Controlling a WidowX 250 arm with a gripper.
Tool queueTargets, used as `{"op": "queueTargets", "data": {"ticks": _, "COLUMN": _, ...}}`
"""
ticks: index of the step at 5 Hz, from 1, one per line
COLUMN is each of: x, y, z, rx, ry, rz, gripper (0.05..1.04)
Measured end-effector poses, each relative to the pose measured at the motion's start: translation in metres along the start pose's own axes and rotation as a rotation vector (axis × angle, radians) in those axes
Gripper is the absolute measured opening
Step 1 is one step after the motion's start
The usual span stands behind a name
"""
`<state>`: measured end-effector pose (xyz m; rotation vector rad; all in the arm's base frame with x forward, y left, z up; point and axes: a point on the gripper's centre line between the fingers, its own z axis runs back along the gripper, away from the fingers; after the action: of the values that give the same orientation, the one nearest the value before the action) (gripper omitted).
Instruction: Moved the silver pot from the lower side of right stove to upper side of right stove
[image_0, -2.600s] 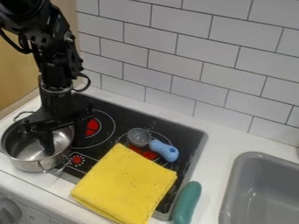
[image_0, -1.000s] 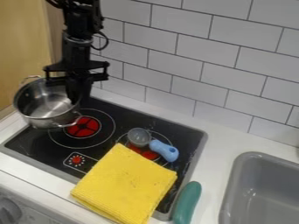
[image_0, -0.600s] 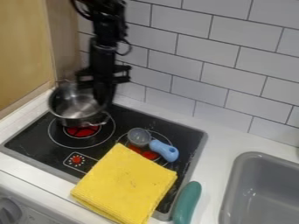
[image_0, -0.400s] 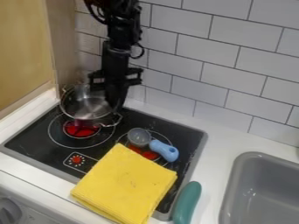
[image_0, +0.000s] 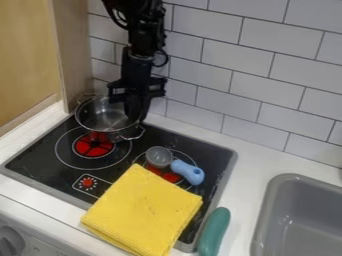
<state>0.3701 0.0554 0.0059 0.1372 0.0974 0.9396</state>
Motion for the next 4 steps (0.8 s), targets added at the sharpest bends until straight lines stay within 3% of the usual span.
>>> {"op": "queueTargets", "data": {"ticks": 1, "x": 0.0, "y": 0.001, "z": 0.0, "rx": 0.004, "ry": 0.002, "rz": -0.017, "gripper": 0.268}}
{"op": "queueTargets", "data": {"ticks": 2, "x": 0.006, "y": 0.001, "z": 0.009, "rx": -0.015, "ry": -0.045, "rz": -0.025, "gripper": 0.532}}
{"op": "queueTargets", "data": {"ticks": 3, "x": 0.01, "y": 0.004, "z": 0.032, "rx": -0.054, "ry": -0.111, "rz": -0.031, "gripper": 0.838}}
{"op": "queueTargets", "data": {"ticks": 4, "x": 0.011, "y": 0.007, "z": 0.057, "rx": -0.098, "ry": -0.158, "rz": -0.026, "gripper": 1.021}}
